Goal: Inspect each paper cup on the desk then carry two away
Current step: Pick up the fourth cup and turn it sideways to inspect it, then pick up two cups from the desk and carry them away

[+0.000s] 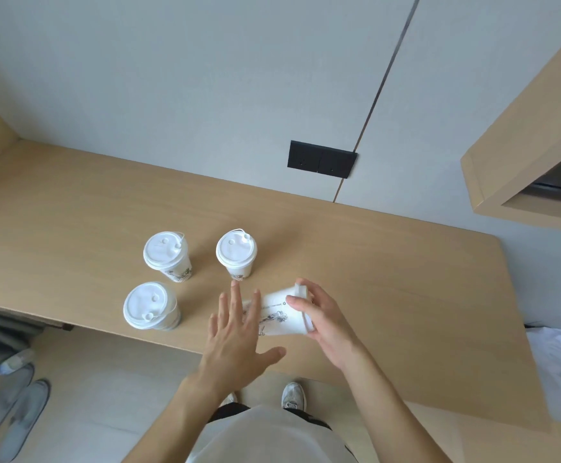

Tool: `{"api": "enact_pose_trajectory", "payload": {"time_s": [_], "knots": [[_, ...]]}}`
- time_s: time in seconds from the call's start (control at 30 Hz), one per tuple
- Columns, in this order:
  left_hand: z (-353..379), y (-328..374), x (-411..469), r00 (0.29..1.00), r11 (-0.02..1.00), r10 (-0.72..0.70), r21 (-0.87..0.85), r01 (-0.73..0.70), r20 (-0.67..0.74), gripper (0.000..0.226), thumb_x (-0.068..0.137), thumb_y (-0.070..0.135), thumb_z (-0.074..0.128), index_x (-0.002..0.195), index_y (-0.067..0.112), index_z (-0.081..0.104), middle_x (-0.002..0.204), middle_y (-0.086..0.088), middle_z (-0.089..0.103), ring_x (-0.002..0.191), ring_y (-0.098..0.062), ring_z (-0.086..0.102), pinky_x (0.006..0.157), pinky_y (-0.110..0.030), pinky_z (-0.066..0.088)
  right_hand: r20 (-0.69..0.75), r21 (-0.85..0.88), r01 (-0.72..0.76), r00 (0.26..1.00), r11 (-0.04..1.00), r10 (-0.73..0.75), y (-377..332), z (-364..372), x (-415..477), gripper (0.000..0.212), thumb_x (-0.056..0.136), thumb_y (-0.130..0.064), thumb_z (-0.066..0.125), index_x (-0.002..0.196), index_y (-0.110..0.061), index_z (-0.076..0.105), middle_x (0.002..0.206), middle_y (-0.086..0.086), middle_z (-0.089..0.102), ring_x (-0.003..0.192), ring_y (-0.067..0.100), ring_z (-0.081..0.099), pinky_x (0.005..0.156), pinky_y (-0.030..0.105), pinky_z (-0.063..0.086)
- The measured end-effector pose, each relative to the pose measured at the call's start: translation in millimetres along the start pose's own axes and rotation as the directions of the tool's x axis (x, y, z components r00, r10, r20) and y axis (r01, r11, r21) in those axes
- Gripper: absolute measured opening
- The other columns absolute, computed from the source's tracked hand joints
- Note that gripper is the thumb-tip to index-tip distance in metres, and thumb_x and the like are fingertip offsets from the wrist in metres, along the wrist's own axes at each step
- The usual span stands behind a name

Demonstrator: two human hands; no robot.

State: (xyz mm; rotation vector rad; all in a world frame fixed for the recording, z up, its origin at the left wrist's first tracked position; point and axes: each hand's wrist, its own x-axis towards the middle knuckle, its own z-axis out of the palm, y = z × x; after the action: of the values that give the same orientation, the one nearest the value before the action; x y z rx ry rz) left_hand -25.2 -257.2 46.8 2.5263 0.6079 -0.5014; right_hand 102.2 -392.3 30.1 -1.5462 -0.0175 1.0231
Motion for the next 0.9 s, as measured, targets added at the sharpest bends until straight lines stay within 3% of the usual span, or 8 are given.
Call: {"api": "enact_pose_trajectory", "payload": {"time_s": [0.1, 0.27, 0.5, 0.67, 0.9], "knots": [[18, -15, 10, 0.998, 0.994, -0.046, -0.094, 0.049, 0.035, 0.122, 0.088, 0.068, 0.063, 0.161, 0.022, -0.023, 0.167, -0.01, -0.032, 0.157, -0.037, -0.019, 0.127, -0.054, 0.008, -0.068, -0.396, 0.125, 0.984, 0.91, -0.164, 1, 29, 4, 0.082, 0.08, -0.042, 0.086, 0.15, -0.031, 0.046, 0.148, -0.004, 0.052, 0.137, 0.02, 0.052, 0.11, 0.034, 0.045], [39, -48, 24, 0.984, 0.974, -0.166, -0.147, 0.175, 0.072, 0.128, 0.087, 0.062, 0.068, 0.158, 0.018, -0.029, 0.168, -0.014, -0.03, 0.156, -0.04, -0.02, 0.127, -0.054, 0.01, -0.025, -0.66, 0.165, 0.97, 0.733, -0.241, 4, 82, 19, 0.089, 0.081, -0.039, 0.085, 0.155, -0.027, 0.038, 0.147, 0.011, 0.042, 0.128, 0.033, 0.051, 0.104, 0.04, 0.047], [57, -93, 44, 0.961, 0.944, -0.26, -0.186, 0.273, 0.093, 0.132, 0.084, 0.062, 0.072, 0.159, 0.016, -0.026, 0.17, -0.012, -0.024, 0.158, -0.041, -0.015, 0.126, -0.055, 0.018, -0.021, -0.744, 0.136, 0.974, 0.654, -0.227, 11, 134, 34, 0.083, 0.086, -0.041, 0.081, 0.155, -0.023, 0.038, 0.148, 0.016, 0.038, 0.131, 0.038, 0.045, 0.108, 0.047, 0.043], [82, -121, 64, 0.971, 0.952, -0.226, -0.194, 0.238, 0.083, 0.132, 0.074, 0.073, 0.065, 0.163, 0.021, -0.017, 0.172, -0.011, -0.018, 0.158, -0.038, -0.014, 0.127, -0.056, 0.014, -0.049, -0.759, 0.107, 0.974, 0.642, -0.221, 13, 153, 43, 0.085, 0.087, -0.039, 0.08, 0.157, -0.023, 0.035, 0.149, 0.017, 0.035, 0.133, 0.038, 0.043, 0.109, 0.048, 0.043], [75, -129, 58, 0.983, 0.965, -0.138, -0.208, 0.162, 0.123, 0.122, 0.087, 0.064, 0.064, 0.162, 0.016, -0.019, 0.171, -0.017, -0.017, 0.159, -0.039, -0.01, 0.128, -0.054, 0.013, -0.066, -0.811, 0.064, 0.978, 0.582, -0.2, 10, 156, 51, 0.087, 0.089, -0.044, 0.075, 0.159, -0.028, 0.027, 0.152, 0.016, 0.034, 0.135, 0.039, 0.042, 0.108, 0.049, 0.043]]}}
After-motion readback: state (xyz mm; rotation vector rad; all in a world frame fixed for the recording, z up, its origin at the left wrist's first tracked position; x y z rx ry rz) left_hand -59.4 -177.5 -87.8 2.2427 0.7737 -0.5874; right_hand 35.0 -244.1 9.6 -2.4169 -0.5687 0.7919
